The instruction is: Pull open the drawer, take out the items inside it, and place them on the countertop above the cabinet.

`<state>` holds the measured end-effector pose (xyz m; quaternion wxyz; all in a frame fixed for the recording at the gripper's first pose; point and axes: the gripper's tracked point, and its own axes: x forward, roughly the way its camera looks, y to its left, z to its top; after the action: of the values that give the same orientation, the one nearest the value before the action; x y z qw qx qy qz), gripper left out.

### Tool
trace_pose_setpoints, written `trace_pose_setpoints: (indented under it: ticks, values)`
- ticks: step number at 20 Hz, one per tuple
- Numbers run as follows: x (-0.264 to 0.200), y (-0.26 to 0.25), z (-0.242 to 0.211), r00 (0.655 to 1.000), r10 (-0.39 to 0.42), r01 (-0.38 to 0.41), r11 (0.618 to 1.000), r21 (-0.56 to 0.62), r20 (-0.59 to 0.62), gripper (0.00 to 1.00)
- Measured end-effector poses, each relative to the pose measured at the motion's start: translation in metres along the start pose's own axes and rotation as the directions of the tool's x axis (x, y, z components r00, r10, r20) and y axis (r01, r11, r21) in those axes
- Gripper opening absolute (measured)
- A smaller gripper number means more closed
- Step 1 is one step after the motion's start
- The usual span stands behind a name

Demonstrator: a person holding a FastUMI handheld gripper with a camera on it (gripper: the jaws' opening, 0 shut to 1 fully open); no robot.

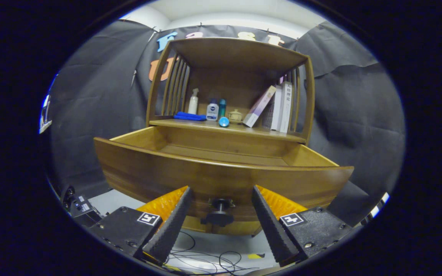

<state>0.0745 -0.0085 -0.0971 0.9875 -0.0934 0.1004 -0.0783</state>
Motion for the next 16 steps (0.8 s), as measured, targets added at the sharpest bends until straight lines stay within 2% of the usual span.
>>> trace_pose_setpoints:
  ticks: [5, 10, 16]
  values:
    - [0.015, 0.000, -0.019, 0.999, -0.002, 0.003, 1.000, 0.024, -0.035, 0.99]
    - [0.019, 0.001, -0.022, 0.999, -0.048, 0.048, 0.999, -0.001, -0.018, 0.99]
    - [0.022, 0.003, -0.024, 0.999, -0.039, 0.040, 0.999, 0.010, -0.015, 0.99]
